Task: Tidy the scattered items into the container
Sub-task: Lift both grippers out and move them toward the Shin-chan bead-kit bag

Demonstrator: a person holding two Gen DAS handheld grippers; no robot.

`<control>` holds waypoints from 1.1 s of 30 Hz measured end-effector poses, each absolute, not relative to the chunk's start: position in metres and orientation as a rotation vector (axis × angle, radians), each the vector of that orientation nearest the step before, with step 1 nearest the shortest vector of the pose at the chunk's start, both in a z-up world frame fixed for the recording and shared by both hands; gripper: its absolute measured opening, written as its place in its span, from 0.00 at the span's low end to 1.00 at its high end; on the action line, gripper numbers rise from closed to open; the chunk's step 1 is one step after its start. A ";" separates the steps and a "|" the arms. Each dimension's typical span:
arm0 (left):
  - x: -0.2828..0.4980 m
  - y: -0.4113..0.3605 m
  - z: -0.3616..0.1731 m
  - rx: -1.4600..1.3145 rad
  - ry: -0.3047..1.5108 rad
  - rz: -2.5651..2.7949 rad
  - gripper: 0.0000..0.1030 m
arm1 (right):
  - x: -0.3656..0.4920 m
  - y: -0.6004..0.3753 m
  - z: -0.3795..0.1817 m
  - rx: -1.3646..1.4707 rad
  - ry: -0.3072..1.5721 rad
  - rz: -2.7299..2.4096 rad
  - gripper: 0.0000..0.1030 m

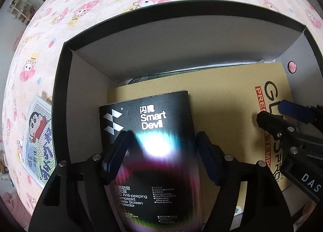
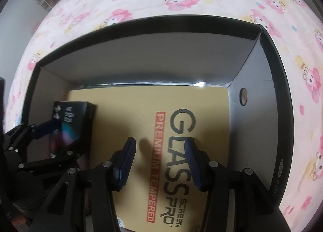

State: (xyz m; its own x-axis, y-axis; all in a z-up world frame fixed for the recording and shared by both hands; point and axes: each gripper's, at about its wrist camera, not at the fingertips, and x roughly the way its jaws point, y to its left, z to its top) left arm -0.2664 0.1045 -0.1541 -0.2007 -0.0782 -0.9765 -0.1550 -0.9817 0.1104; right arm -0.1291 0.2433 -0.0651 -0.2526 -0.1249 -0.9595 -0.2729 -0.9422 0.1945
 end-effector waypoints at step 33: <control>-0.109 0.014 -0.028 -1.482 -0.033 2.564 0.62 | -0.011 0.128 0.041 -1.304 0.239 2.609 0.51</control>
State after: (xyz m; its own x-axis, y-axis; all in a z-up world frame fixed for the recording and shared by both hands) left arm -0.1085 0.0143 -0.0276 -0.4873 0.1661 -0.8573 -0.1439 -0.9836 -0.1087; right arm -0.0111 0.1277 0.0407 -0.5844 0.1186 -0.8027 -0.2626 -0.9637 0.0489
